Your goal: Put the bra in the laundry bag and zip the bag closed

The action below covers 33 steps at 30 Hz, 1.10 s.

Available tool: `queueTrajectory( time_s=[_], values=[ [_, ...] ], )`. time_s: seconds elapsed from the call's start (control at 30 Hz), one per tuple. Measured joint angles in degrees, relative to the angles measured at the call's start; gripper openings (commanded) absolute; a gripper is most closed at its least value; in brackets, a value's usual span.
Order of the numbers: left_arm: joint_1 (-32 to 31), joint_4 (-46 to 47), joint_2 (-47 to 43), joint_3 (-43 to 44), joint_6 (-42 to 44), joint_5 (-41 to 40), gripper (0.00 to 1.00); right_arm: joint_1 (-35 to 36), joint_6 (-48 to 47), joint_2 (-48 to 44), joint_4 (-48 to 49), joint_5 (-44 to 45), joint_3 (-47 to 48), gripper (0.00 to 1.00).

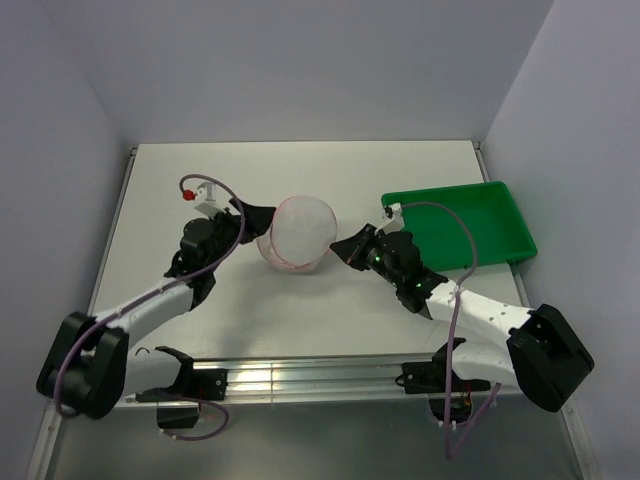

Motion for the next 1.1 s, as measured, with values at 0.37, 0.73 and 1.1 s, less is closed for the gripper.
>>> queueTrajectory(
  time_s=[0.37, 0.73, 1.1],
  values=[
    [-1.11, -25.59, -34.03, -5.03, -1.49, -5.6, 0.53, 0.83, -0.59, 1.44, -1.4, 3.41, 0.33, 0.1],
    [-20.41, -29.99, -24.96, -6.75, -6.19, -4.46, 0.46, 1.92, -1.88, 3.19, -3.17, 3.04, 3.41, 0.86],
    [-23.37, -19.89, -13.79, -6.86, -9.35, -4.44, 0.54, 4.22, -0.28, 5.66, 0.39, 0.46, 2.73, 0.88]
  ],
)
